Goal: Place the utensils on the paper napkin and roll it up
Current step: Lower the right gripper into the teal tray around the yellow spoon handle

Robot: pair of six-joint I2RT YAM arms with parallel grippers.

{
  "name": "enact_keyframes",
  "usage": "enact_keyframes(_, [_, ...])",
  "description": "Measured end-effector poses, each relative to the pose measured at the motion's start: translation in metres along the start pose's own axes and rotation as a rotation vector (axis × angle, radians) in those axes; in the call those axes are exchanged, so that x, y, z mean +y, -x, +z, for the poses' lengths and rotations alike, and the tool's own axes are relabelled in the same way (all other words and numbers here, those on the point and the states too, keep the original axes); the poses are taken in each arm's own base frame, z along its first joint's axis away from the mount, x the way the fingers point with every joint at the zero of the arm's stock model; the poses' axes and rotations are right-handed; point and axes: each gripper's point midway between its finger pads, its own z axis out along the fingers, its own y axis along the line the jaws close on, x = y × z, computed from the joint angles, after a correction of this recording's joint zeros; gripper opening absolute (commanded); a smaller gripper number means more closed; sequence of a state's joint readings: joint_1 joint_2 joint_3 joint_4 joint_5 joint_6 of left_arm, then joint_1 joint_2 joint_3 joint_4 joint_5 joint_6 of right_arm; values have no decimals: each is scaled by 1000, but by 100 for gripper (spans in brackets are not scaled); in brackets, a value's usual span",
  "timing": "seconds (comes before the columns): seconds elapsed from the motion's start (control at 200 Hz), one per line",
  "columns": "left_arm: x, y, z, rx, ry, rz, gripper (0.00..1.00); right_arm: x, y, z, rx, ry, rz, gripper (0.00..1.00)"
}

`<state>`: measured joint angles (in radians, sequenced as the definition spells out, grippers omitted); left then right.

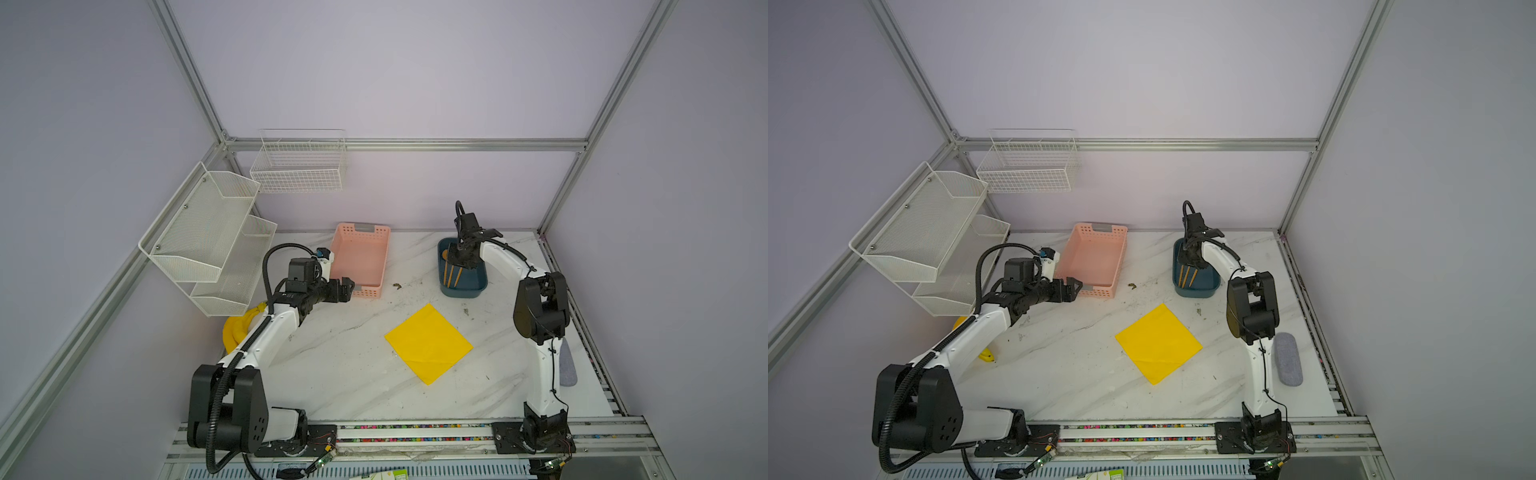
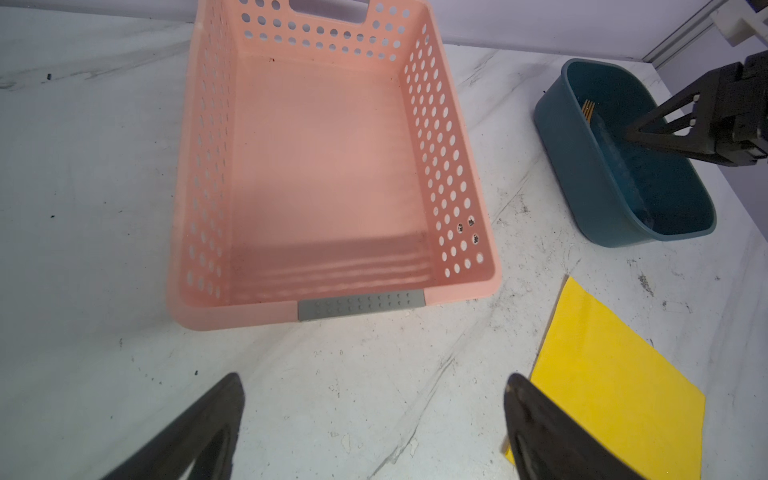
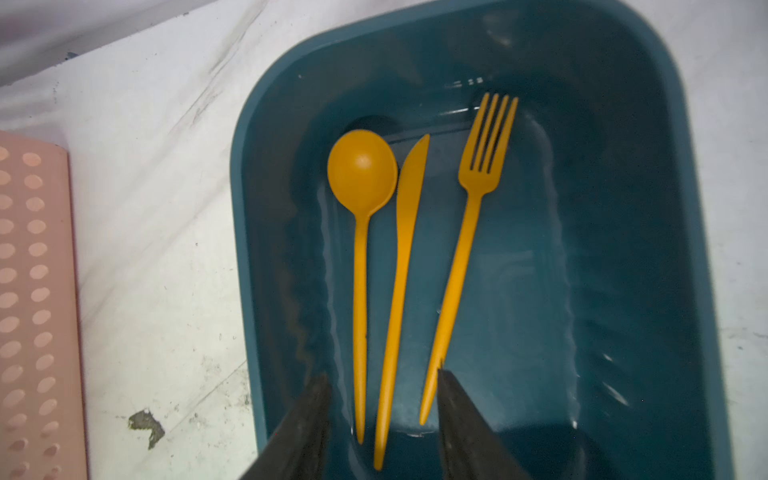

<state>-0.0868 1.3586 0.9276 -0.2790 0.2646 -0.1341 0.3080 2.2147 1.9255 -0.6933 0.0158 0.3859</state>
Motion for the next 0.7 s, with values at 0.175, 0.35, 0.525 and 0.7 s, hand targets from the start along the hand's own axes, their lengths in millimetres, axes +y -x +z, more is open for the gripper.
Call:
enact_keyframes(0.175, [1,0,0,1,8,5,96,12,-1,20,11,-25,-23,32])
enact_keyframes(0.35, [2,-2,0,7,14,13,96,18,-4,31,23,-45,-36,26])
enact_keyframes(0.525, [3,-2,-2,9,20,19,96,18,-3,39,25,-55,-32,22])
enact_keyframes(0.7, [3,-2,-3,7,24,20,96,16,-5,46,39,-65,-32,20])
